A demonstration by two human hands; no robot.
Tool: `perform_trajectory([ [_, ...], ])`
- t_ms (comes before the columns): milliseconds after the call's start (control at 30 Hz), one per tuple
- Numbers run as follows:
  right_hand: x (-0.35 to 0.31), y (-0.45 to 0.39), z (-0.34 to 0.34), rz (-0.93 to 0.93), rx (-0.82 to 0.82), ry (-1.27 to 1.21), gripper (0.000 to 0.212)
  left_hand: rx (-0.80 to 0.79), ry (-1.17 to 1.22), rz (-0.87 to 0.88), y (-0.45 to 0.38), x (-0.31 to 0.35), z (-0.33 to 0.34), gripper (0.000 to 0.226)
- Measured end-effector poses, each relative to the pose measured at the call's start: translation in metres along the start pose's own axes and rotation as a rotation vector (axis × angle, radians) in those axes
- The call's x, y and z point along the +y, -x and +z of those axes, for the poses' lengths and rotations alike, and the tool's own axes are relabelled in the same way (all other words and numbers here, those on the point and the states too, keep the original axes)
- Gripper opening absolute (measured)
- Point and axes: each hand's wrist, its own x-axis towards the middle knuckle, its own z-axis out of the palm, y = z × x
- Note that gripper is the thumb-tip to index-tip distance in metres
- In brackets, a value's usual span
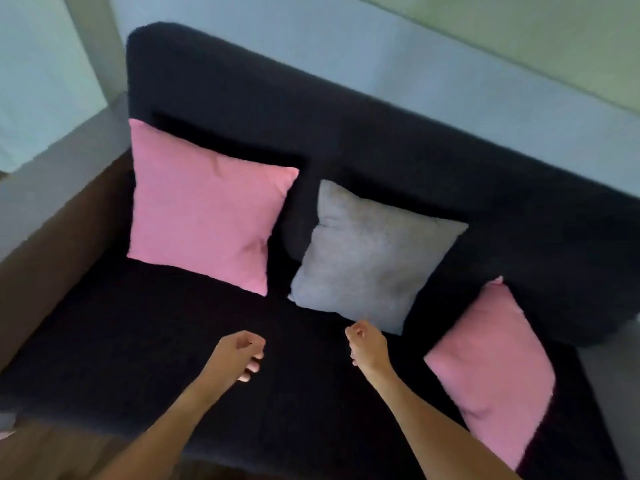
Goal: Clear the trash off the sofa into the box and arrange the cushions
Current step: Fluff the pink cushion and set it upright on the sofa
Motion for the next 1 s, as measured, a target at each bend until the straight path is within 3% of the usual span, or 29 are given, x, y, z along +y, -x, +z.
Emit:
perform_trajectory([
  [200, 0.105, -0.036, -0.157, 0.112, 0.211, -0.048, 0.022, -0.175, -0.138, 0.009, -0.035, 0.048, 0.194, 0.011],
  [300, 0.156, -0.048, -0.211, 0.162, 0.236, -0.031, 0.018, -0.201, -0.205, 0.054, -0.051, 0.065, 0.283, 0.024],
  [400, 0.193, -0.056, -0.246, 0.178, 0.193, -0.056, 0.04, -0.227, -0.271, 0.113, -0.068, 0.081, 0.357, 0.05],
  [500, 0.216, -0.066, -0.266, 0.169, 0.151, -0.076, 0.044, -0.233, -0.366, 0.09, -0.084, 0.094, 0.413, 0.068],
  [633, 0.235, -0.079, -0.275, 0.102, 0.125, -0.108, 0.033, -0.236, -0.505, 0.082, -0.102, 0.103, 0.469, 0.089],
  [733, 0.251, -0.084, -0.277, 0.085, 0.215, -0.174, 0.013, -0.205, -0.55, 0.052, -0.102, 0.1, 0.496, 0.101],
  [767, 0.256, -0.084, -0.28, 0.106, 0.251, -0.207, 0.01, -0.227, -0.551, 0.049, -0.103, 0.098, 0.503, 0.092],
  [900, 0.273, -0.082, -0.291, 0.184, 0.308, -0.301, 0.011, -0.264, -0.52, 0.109, -0.1, 0.093, 0.513, 0.021],
  [1000, 0.282, -0.082, -0.294, 0.194, 0.38, -0.38, 0.028, -0.314, -0.471, 0.155, -0.093, 0.096, 0.512, 0.014],
])
